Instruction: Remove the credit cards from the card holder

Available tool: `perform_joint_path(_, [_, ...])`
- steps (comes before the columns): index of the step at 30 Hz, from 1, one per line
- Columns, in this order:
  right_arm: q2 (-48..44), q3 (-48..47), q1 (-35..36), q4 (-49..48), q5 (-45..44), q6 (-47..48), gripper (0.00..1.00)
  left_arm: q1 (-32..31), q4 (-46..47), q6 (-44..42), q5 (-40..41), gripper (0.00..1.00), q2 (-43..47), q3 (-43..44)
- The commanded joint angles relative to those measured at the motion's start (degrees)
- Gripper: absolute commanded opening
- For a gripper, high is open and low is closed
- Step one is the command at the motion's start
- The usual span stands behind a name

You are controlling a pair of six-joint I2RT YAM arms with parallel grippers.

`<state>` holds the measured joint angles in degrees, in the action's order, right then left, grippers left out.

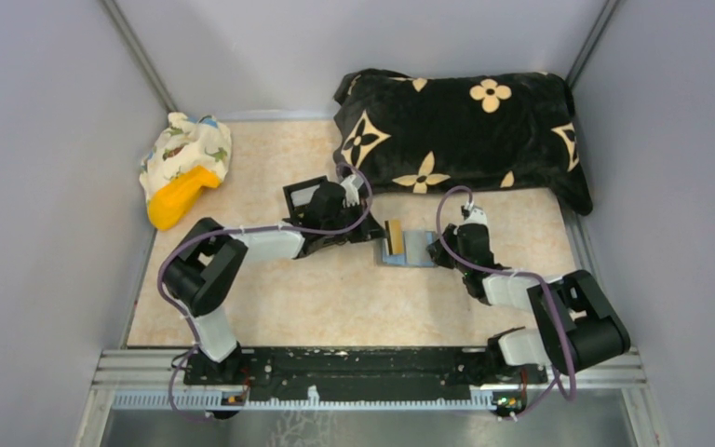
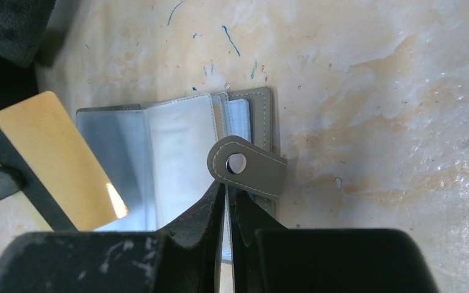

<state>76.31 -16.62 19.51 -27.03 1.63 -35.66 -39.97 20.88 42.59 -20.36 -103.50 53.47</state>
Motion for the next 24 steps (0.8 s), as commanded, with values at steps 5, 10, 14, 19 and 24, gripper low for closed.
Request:
perform_joint_path(5, [-2.6,1.1,0.7,4.4,1.1,2.9,0.08,4.1,5.0,-1.0,-8.0,0.00,3.4,-2.9])
perform_joint_path(10, [-12.4,1.8,0.7,3.2,5.4,5.7,0.18,7.1,13.9,2.9,-16.2,0.00,5.0,-5.3])
perform_joint_path(14, [-18.2,0.7,0.6,2.3,12.1,6.3,0.48,7.4,17.3,4.5,-21.3,0.00,5.1,-4.7])
perform_joint_path(19, [-18.0,0.3,0.5,-4.0,20.8,4.0,0.66,7.5,33.7,14.3,-28.7,0.00,1.9,-7.2])
perform_joint_path(24, [-17.5,0.6,0.4,-8.8,22.8,2.8,0.66,7.5,49.5,24.1,-32.0,0.00,-2.1,-9.5])
